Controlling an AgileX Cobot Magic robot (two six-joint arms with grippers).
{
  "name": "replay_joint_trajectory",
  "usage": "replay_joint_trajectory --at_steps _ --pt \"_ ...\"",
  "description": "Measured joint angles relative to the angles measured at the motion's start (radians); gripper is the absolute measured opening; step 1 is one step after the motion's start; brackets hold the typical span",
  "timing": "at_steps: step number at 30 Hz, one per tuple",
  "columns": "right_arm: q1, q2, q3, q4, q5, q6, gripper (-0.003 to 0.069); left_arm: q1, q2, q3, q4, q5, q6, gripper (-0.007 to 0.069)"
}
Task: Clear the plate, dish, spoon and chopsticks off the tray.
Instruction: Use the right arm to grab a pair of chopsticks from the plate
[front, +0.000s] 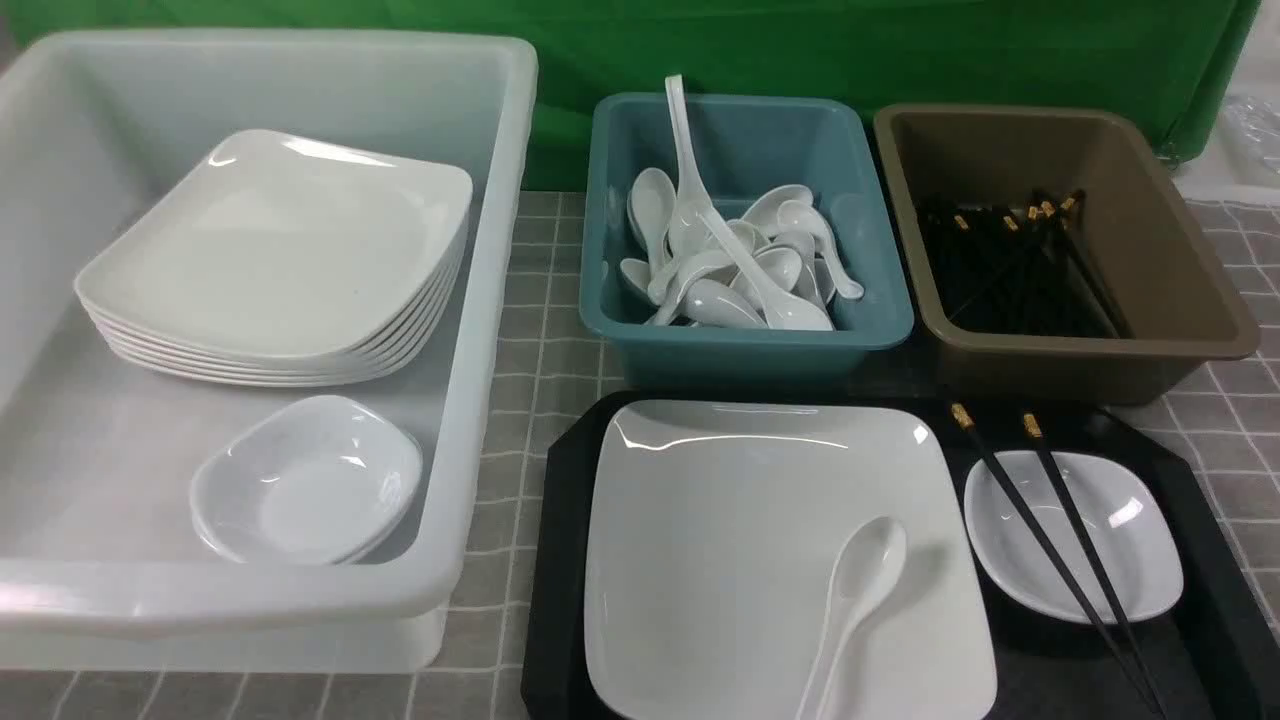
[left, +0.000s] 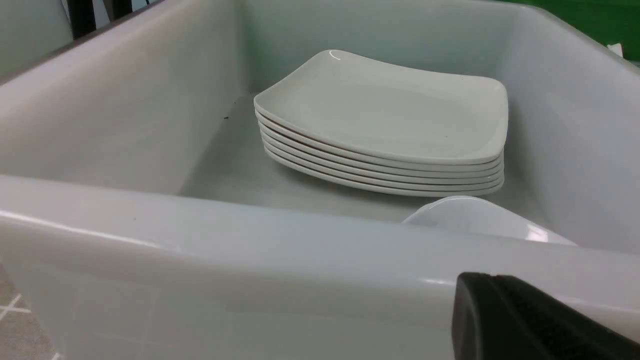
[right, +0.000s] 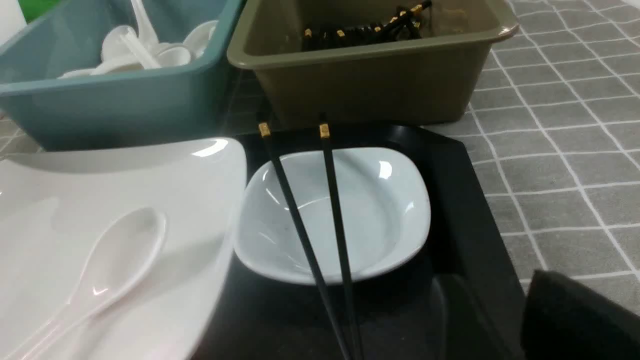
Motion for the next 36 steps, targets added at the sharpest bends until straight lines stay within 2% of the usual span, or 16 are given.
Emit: replay_joint_trajectory --at_steps 29,32,34,36 --pt "0.0 0.0 0.0 0.0 0.0 0.0 0.0238 0.0 0.0 0.0 -0.009 -0.033 0.0 0.0011" --pt "0.0 0.0 0.0 0.0 0.0 0.0 0.0238 0.0 0.0 0.0 -0.084 -0.101 -0.007 0.0011" --pt "0.0 0.0 0.0 0.0 0.0 0.0 0.0238 0.0 0.0 0.0 -0.268 -0.218 -0.054 0.0011" --pt "0.0 0.0 0.0 0.0 0.0 0.0 0.0238 0.0 0.0 0.0 -0.379 -0.283 -0.097 0.0011"
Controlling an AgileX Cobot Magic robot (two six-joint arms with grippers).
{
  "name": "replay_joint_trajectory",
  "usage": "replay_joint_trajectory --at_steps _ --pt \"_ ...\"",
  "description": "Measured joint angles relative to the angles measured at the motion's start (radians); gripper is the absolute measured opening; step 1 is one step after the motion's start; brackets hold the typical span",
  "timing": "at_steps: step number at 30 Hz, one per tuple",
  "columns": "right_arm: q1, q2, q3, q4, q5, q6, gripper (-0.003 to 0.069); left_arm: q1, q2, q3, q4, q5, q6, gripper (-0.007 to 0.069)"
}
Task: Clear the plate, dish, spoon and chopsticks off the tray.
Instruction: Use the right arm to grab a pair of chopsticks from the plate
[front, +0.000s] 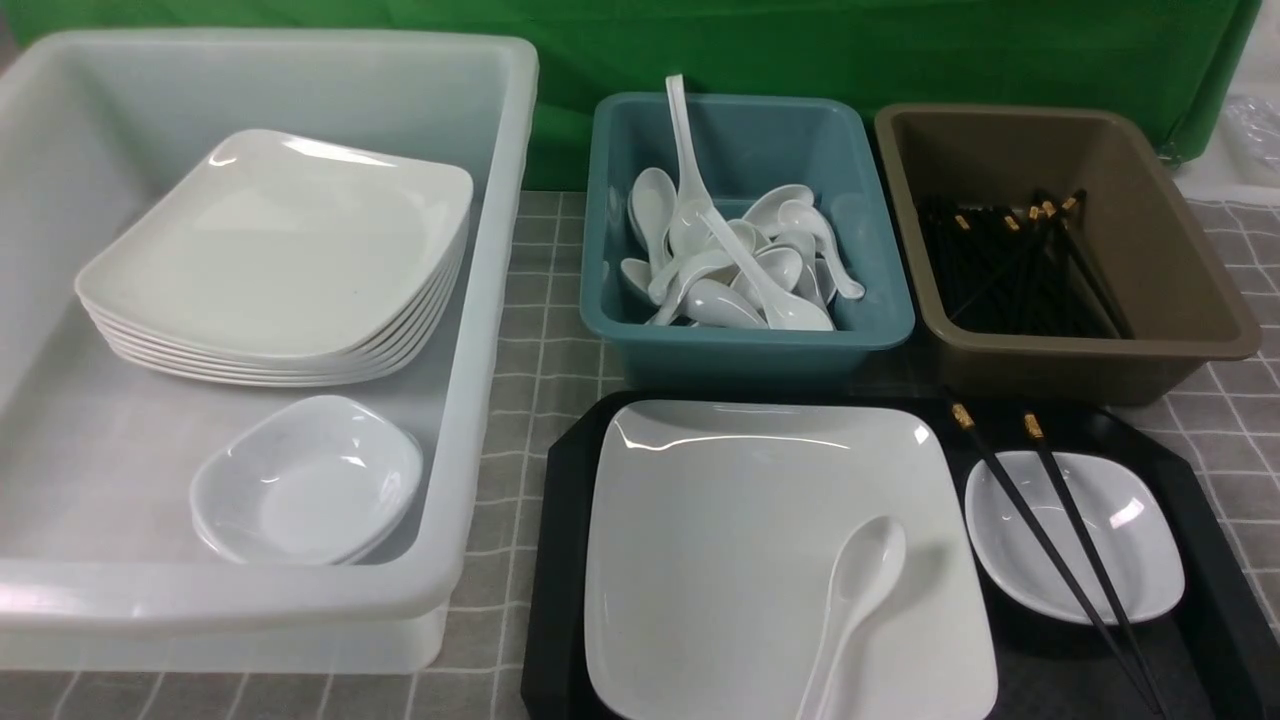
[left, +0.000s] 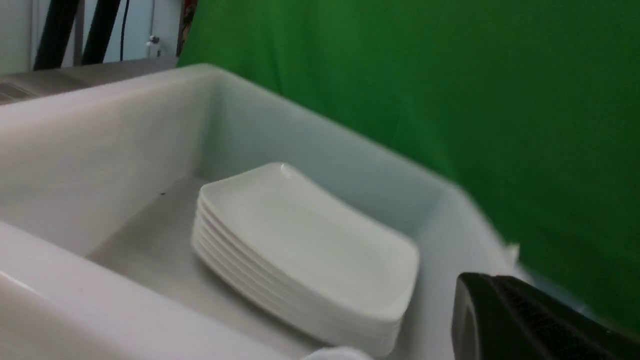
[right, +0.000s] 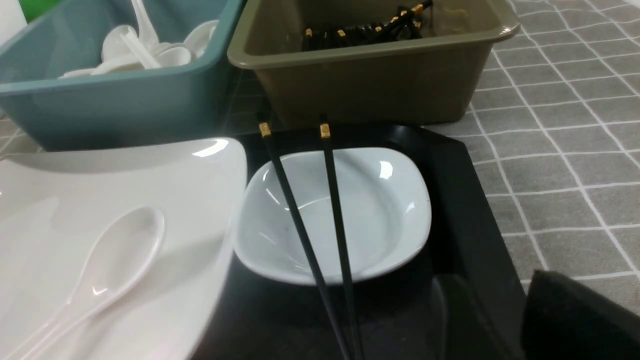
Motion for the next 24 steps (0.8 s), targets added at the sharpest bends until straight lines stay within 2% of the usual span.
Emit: replay_joint_trajectory --at_steps 2,4,8,12,13,14,17,21,24 --pt "0.0 0.0 0.0 0.0 0.0 0.0 0.0238 0.0 0.0 0.0 -0.078 -0.064 -0.029 0.0011" --pt "0.0 0.0 0.0 0.0 0.0 0.0 0.0238 -0.001 -0.001 -0.006 -0.1 -0.094 -0.056 0.0011" --pt "0.0 0.0 0.0 0.0 0.0 0.0 0.0238 -0.031 0.061 -0.133 -0.039 0.086 -0.045 0.0011" --pt "0.0 0.0 0.0 0.0 0.0 0.0 0.0238 -0.086 0.222 -0.332 0.007 0.312 0.135 0.0011" --pt "0.0 0.0 0.0 0.0 0.0 0.0 0.0238 -0.092 0.246 -0.354 0.007 0.338 0.146 0.0011" --pt "0.0 0.0 0.0 0.0 0.0 0.0 0.0238 -0.12 0.356 -0.45 0.007 0.451 0.248 0.0011" --pt "0.0 0.0 0.0 0.0 0.0 0.0 0.0238 -0.153 0.516 -0.567 -0.005 0.597 0.348 0.0011" --pt "0.0 0.0 0.0 0.0 0.0 0.0 0.0238 -0.198 0.673 -0.649 -0.029 0.642 0.41 0.0011" --pt "0.0 0.0 0.0 0.0 -0.004 0.0 0.0238 -0.28 0.774 -0.687 -0.041 0.63 0.456 0.0011"
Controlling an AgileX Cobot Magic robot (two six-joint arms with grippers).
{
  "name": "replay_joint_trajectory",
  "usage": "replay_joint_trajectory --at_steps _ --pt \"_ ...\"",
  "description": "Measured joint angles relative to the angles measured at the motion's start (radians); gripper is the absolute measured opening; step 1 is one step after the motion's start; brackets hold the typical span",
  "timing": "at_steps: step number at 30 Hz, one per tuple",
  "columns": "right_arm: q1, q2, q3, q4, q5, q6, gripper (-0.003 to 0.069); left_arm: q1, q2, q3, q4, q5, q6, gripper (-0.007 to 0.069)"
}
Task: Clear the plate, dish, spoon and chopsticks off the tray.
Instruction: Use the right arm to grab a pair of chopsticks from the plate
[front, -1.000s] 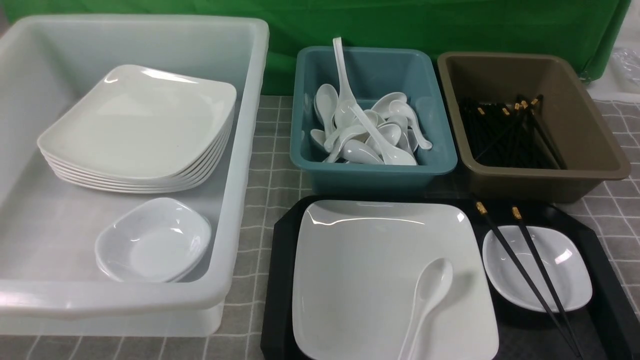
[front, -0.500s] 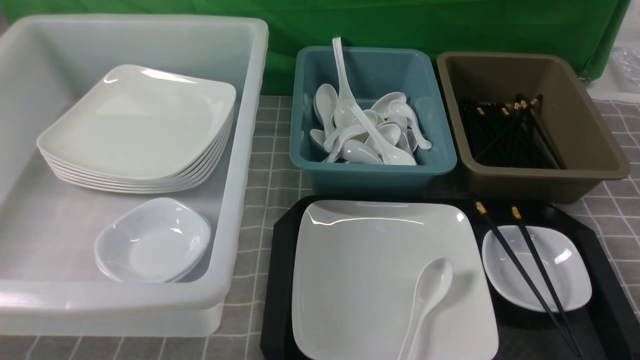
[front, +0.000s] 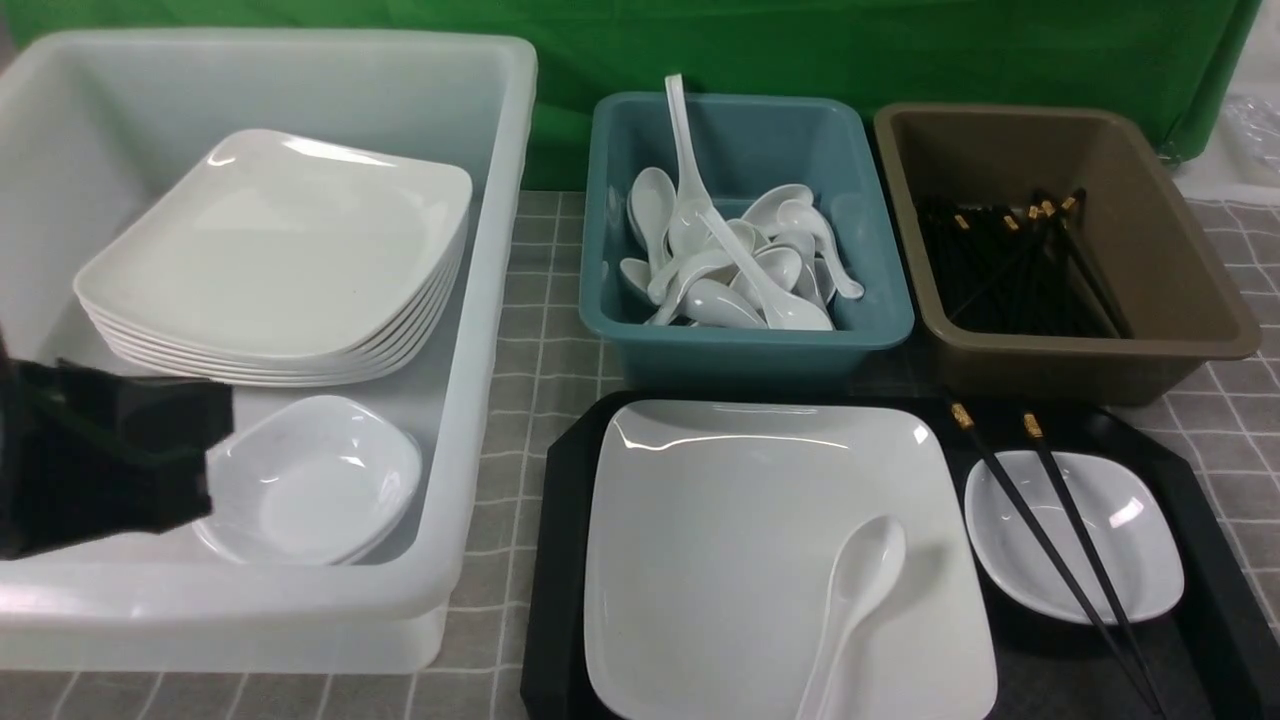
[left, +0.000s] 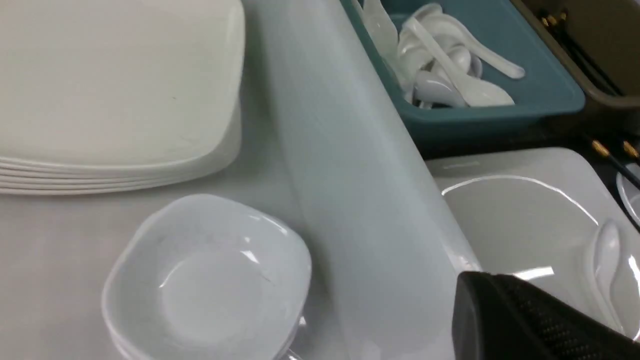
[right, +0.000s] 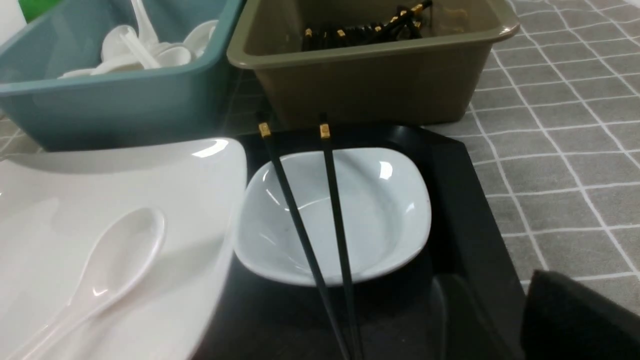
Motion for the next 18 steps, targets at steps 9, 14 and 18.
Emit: replay_joint_trajectory --at_steps 9,14,18 --pt "0.0 0.0 0.0 0.039 -0.199 0.263 0.0238 -0.156 0.037 -0.005 -0.048 -0.056 0.11 0.0011" --pt "0.012 0.004 -0.013 0.039 -0.301 0.366 0.0236 -0.162 0.037 -0.005 -0.071 -0.065 0.14 0.0011" --pt "0.073 0.139 -0.204 0.039 -0.1 0.283 0.0217 -0.162 0.037 -0.005 -0.153 -0.096 0.228 0.0011"
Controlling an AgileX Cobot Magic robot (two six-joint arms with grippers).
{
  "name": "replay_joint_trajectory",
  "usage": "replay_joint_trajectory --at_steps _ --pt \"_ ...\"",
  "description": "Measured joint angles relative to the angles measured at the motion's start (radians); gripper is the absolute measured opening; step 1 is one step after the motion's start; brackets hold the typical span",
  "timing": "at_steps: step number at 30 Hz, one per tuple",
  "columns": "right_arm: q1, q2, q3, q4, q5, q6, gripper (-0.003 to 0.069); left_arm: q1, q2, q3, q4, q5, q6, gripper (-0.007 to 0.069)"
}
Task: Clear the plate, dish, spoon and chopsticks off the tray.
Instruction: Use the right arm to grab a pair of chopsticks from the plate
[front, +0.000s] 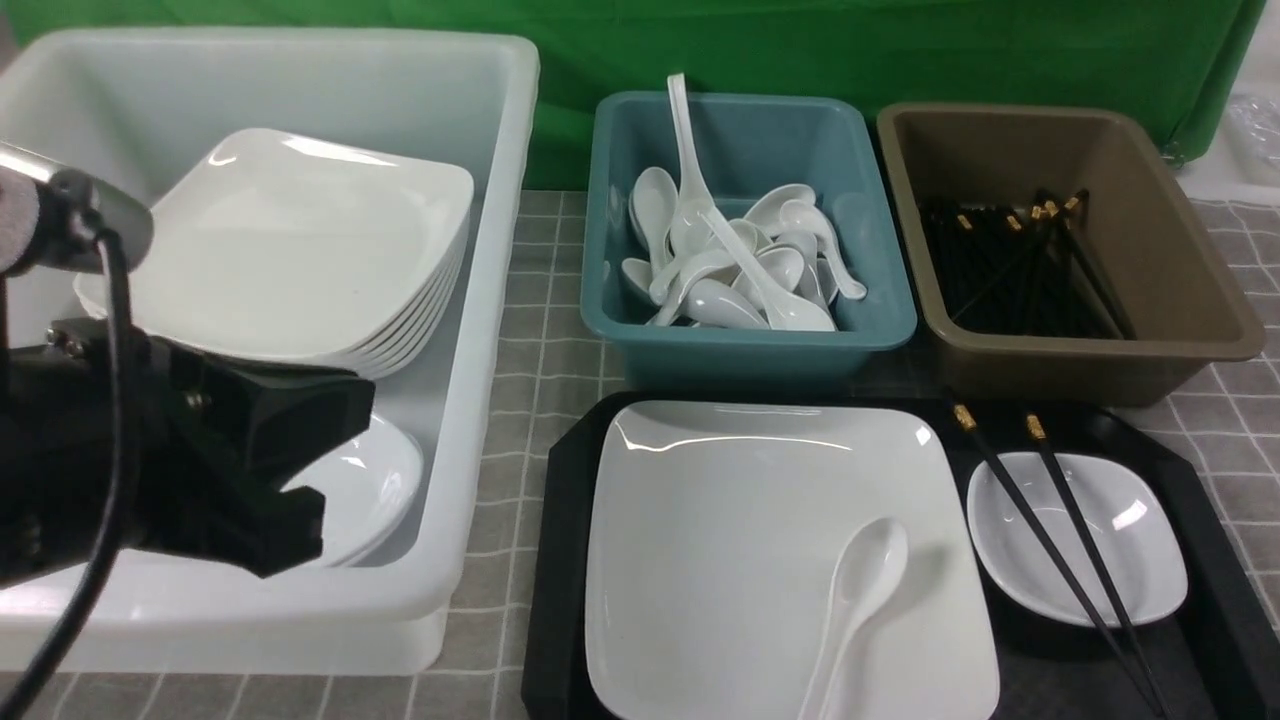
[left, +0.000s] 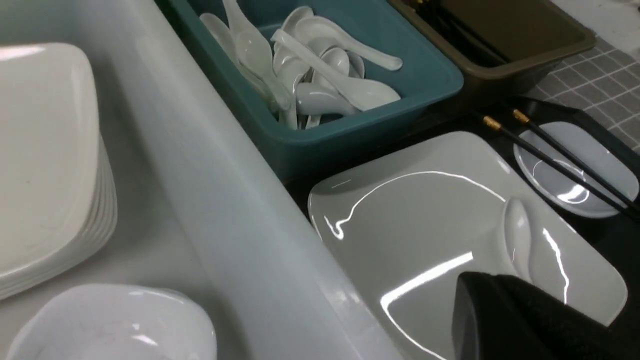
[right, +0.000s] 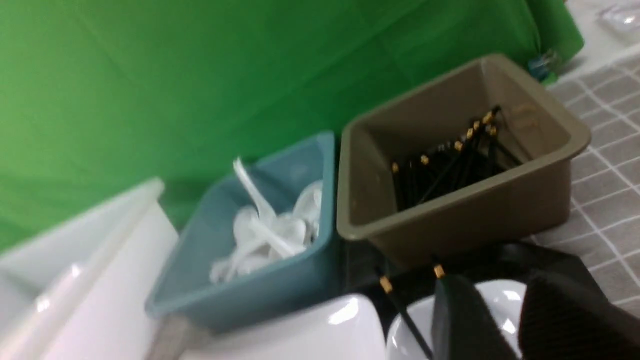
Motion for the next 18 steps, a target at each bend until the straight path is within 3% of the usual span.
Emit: replay_joint_trajectory --at_steps 6,9,14,18 --pt "0.159 0.473 -0.444 0.0 0.451 -0.293 0.0217 0.0 -0.013 -0.007 -0.136 0.013 0.186 0.0011" --pt "0.207 0.685 -0.589 0.0 0.591 -0.366 0.0232 -0.001 -0.053 -0.014 -0.153 0.04 0.214 0.0011" --pt "0.181 0.998 -0.703 0.0 0.693 -0.437 0.0276 -0.001 -0.16 -0.04 -0.159 0.082 0.237 0.0011" --pt "0.101 1.211 -0.736 0.011 0.687 -0.514 0.0358 -0.001 -0.242 -0.045 -0.16 0.105 0.261 0.0011"
